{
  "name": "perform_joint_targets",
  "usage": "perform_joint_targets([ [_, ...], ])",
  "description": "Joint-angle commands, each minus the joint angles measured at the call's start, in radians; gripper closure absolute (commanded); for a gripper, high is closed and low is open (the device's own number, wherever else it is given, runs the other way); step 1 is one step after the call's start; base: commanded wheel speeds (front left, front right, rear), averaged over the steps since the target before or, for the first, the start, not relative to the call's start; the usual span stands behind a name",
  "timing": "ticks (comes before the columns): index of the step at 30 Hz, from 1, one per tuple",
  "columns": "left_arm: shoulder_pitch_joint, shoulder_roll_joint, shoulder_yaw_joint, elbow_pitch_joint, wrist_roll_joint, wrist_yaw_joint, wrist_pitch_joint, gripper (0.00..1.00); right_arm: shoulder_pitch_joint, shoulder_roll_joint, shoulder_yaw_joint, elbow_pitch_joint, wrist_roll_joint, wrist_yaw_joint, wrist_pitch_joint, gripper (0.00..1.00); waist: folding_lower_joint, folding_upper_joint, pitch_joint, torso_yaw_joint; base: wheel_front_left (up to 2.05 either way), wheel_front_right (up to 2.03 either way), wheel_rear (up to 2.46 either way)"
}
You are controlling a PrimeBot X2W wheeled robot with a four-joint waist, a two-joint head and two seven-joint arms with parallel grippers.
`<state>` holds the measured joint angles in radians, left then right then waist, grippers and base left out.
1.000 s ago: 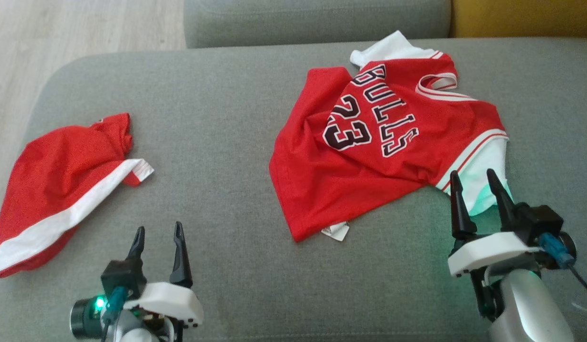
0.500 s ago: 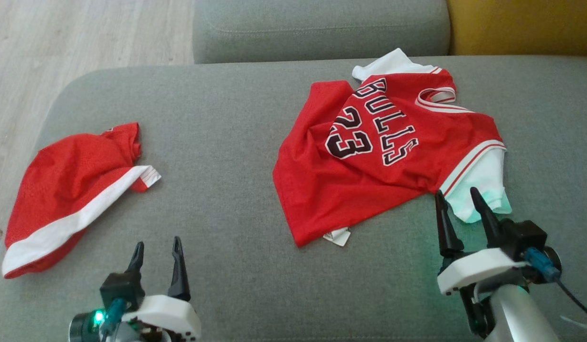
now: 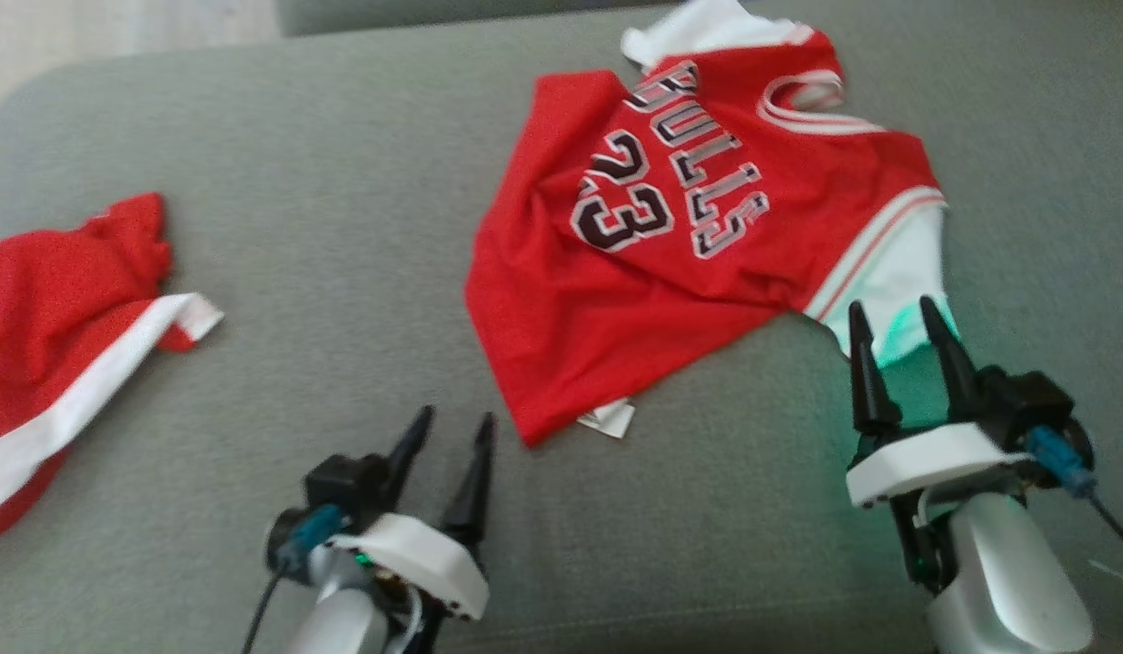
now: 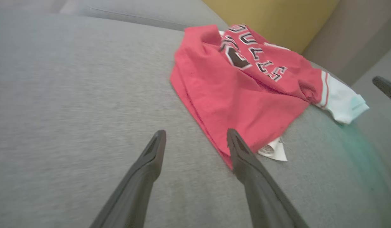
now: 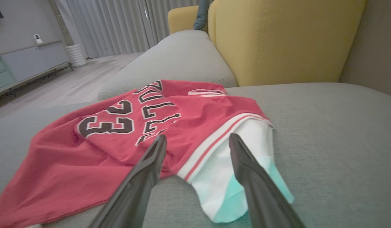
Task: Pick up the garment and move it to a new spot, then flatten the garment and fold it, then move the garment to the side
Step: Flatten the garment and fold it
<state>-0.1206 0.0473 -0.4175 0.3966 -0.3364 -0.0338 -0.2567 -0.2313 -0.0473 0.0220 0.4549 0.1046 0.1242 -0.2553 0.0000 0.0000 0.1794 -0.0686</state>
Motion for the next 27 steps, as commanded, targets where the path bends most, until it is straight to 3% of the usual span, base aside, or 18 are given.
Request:
perform_joint_targets([
  [1, -0.038, 0.003, 0.008, -0.013, -0.01, -0.008, -0.005, 0.0, -0.032, -0.003, 0.012, -0.036, -0.007, 0.007, -0.006, 0.0, 0.0, 0.0, 0.042, -0.042, 0.0, 0.0, 0.0],
  [7, -0.077, 0.003, -0.072, 0.056, -0.053, -0.043, -0.005, 0.0, -0.043, -0.003, -0.024, -0.053, -0.01, 0.007, -0.006, 0.0, 0.0, 0.0, 0.074, -0.075, 0.0, 0.0, 0.0],
  [17, -0.116, 0.003, -0.123, 0.115, -0.112, -0.079, -0.005, 0.01, -0.059, -0.003, -0.028, -0.064, -0.003, 0.007, -0.006, 0.0, 0.0, 0.0, 0.096, -0.089, 0.0, 0.0, 0.0],
  [18, -0.12, 0.003, -0.126, 0.116, -0.119, -0.081, -0.005, 0.25, -0.061, -0.003, -0.027, -0.065, -0.002, 0.007, -0.006, 0.0, 0.0, 0.0, 0.097, -0.091, 0.0, 0.0, 0.0],
  [20, -0.126, 0.003, -0.13, 0.118, -0.126, -0.084, -0.005, 1.0, -0.064, -0.003, -0.032, -0.066, -0.001, 0.007, -0.006, 0.0, 0.0, 0.0, 0.097, -0.093, 0.0, 0.0, 0.0],
  [27, -0.099, 0.003, -0.064, 0.103, -0.117, -0.063, -0.005, 1.0, -0.044, -0.003, -0.069, -0.054, -0.008, 0.007, -0.006, 0.0, 0.0, 0.0, 0.071, -0.072, 0.0, 0.0, 0.0],
])
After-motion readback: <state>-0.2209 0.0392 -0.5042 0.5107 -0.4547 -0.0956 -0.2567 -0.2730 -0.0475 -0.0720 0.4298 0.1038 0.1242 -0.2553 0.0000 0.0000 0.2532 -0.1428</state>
